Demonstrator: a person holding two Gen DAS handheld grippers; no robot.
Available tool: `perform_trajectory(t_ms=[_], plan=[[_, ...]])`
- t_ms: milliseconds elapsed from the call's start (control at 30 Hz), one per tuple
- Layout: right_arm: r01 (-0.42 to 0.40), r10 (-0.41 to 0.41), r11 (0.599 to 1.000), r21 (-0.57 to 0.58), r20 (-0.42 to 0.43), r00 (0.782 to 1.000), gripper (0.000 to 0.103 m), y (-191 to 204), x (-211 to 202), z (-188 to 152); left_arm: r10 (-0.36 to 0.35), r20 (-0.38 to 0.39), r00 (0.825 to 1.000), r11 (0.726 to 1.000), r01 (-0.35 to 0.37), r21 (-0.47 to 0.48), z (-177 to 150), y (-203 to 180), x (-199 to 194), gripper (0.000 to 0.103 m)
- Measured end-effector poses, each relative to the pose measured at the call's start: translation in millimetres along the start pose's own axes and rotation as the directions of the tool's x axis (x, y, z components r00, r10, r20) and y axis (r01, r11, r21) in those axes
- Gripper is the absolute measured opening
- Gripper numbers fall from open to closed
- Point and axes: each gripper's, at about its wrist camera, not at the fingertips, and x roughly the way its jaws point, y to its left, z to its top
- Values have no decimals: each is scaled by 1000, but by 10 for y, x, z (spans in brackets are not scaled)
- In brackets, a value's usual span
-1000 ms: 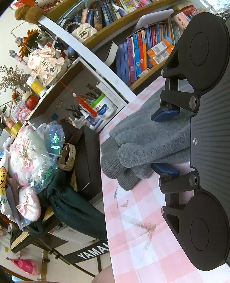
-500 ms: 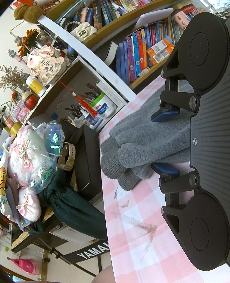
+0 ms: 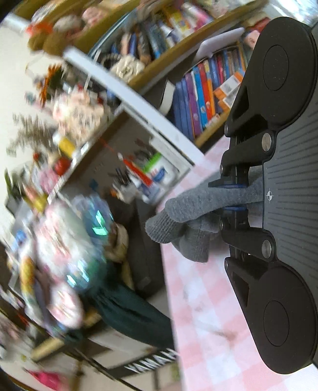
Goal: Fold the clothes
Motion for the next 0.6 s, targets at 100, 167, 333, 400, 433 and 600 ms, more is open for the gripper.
perform_trajectory(t_ms=[100,167,333,400,433,600], plan=[[-32,32,999,34,21,999,98,-69,-28,-2,-33,23,999,995,30,93,39,-232,-73,11],[-51,48,996,73,49,998,98,-145,-75,-11,-54,35,998,988,49,148,50,-382,-119,11],[-82,72,989,127,87,994,98,-307,-263,-22,-102,49,994,956,84,281,58,-741,-242,11],[-94,79,986,136,106,991,100,-363,-359,-33,-114,47,992,938,92,334,35,-871,-283,11],[-98,82,985,139,116,990,100,-386,-403,-41,-121,42,992,930,99,353,25,-917,-289,11],[-105,87,982,154,123,989,103,-515,-547,-101,-131,20,991,904,111,412,-6,-1106,-285,11]])
